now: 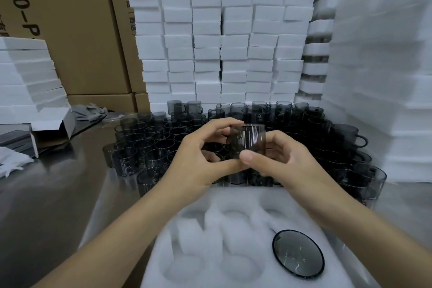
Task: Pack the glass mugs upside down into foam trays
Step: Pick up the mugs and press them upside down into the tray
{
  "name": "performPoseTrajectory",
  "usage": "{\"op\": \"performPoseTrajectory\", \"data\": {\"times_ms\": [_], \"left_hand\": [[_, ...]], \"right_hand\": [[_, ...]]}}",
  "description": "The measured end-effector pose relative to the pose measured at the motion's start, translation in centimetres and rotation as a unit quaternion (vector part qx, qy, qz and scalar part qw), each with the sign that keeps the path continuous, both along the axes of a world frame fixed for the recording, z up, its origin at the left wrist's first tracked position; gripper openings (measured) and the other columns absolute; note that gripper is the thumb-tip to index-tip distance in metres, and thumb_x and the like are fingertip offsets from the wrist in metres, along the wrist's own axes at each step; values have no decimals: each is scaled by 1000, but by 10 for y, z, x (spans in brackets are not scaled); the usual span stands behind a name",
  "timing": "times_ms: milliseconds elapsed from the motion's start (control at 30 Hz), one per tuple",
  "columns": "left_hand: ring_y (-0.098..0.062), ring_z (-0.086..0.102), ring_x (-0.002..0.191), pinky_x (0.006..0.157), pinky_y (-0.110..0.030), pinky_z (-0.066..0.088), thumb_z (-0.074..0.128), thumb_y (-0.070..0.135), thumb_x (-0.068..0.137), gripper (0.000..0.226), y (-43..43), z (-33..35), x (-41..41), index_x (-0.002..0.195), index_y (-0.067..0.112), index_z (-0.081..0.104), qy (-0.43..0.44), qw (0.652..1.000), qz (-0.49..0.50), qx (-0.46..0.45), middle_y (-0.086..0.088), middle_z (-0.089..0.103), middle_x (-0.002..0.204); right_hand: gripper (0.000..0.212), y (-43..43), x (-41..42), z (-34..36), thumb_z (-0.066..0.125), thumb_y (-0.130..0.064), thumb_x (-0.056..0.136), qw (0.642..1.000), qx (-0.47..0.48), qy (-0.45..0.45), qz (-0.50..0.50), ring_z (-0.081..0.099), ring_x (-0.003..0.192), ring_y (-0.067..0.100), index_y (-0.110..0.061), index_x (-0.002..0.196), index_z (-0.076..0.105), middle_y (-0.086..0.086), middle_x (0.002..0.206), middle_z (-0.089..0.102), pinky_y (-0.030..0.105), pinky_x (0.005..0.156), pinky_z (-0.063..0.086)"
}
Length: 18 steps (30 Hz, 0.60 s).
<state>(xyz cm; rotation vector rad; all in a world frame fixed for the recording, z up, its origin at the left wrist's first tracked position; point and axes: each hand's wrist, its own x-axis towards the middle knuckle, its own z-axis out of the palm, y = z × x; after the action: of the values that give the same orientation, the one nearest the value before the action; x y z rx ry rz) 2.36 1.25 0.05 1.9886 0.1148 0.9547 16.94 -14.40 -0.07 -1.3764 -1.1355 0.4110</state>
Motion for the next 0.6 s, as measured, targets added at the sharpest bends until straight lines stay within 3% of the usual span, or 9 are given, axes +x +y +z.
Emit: {"op": "performPoseTrajectory", "data": {"times_ms": [100, 167, 233, 333, 467, 600], "left_hand": [[-13, 69, 123, 88, -31, 60, 93, 20, 81, 58, 1, 1, 0, 131, 36, 68, -15, 999, -30, -29, 9, 76, 126], [-13, 67, 129, 104, -50, 57, 90, 21, 85, 61, -1, 2, 1, 139, 32, 65, 3, 998, -46, -30, 9, 75, 133], [-13, 62, 137, 111, -60, 50, 88, 26, 87, 66, -1, 2, 0, 147, 35, 61, 25, 998, -50, -22, 13, 71, 141], [-9, 58, 139, 107, -55, 55, 90, 28, 86, 73, -1, 4, -3, 150, 45, 58, 25, 1000, -16, 5, 18, 67, 143], [-13, 62, 131, 88, -43, 58, 88, 28, 84, 67, -2, 1, -4, 142, 50, 63, 7, 998, 27, 62, 19, 69, 138], [-6, 63, 131, 86, -45, 60, 89, 27, 87, 70, -2, 3, -4, 148, 43, 60, 20, 998, 21, 50, 22, 72, 133]], "right_hand": [[58, 0, 2, 5, 71, -66, 81, 995, -16, 64, 71, 69, 125, 10, -44, 134, 67, -12, 134, 73, 45, 107, 52], [59, 1, 3, 8, 67, -55, 84, 987, -13, 108, 119, 71, 126, 18, -34, 139, 67, -3, 136, 74, 44, 106, 54], [54, 0, 1, 10, 69, -46, 86, 984, 11, 115, 134, 73, 122, 22, -28, 136, 71, 2, 134, 75, 37, 96, 60], [57, 0, -2, 9, 84, -43, 77, 990, 45, 105, 82, 76, 114, 22, -27, 130, 74, 1, 125, 77, 30, 85, 63], [68, 3, -3, 2, 97, -46, 61, 996, 76, 38, -33, 76, 83, 17, -31, 120, 69, -4, 105, 71, 28, 73, 62], [67, 4, -2, -2, 99, -43, 62, 993, 114, -9, -31, 68, 77, 11, -33, 120, 66, -10, 97, 63, 25, 68, 59]]}}
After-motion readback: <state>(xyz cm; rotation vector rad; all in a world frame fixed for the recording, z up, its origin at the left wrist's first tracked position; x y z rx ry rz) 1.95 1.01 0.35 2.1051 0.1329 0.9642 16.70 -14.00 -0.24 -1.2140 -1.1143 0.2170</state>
